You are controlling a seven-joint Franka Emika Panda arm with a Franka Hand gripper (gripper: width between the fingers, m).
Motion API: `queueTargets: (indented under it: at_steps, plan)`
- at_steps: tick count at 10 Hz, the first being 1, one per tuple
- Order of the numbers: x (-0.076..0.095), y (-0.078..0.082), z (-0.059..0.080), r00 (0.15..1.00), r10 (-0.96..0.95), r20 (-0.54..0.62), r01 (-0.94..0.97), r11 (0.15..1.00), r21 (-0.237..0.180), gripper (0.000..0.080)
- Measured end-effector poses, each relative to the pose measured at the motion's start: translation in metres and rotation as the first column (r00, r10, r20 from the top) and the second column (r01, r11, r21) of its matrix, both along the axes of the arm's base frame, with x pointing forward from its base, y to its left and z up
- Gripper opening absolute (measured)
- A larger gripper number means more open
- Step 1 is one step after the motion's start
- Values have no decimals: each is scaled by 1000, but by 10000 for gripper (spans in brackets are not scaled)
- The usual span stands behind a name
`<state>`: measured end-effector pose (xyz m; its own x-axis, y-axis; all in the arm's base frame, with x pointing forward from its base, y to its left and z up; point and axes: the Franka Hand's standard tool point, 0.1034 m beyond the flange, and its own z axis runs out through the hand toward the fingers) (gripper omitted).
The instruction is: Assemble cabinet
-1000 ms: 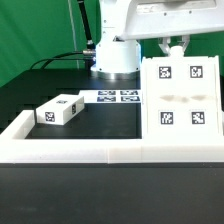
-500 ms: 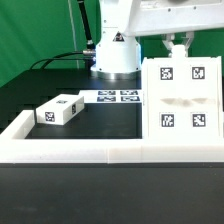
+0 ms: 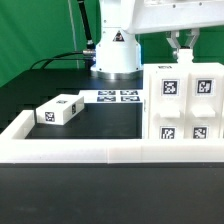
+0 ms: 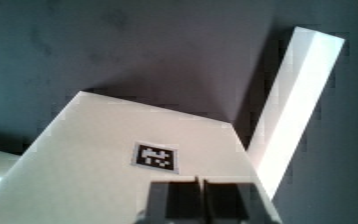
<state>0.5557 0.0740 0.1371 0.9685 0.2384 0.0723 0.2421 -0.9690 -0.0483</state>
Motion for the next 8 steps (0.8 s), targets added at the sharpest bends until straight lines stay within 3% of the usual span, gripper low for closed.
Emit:
queueTargets:
  at_steps: [2,3,4,5,6,7,8]
  plan:
    - [0,0,-1,1000,0,-1,0,1000,0,266]
    - [0,0,-1,1000,0,-1,0,1000,0,266]
    - [-1,0,-1,1000,0,-2,0,1000,0,450]
    - [-1,0,-2,1000,-2,-3,2,1000,0,583]
    - [-8,-2,-4,998,-67,-17,67,998,-2,583]
    - [-19,-8,-9,993,-112,-37,111,994,-8,750]
    - [-33,-16,-17,987,-148,-62,148,989,-19,784]
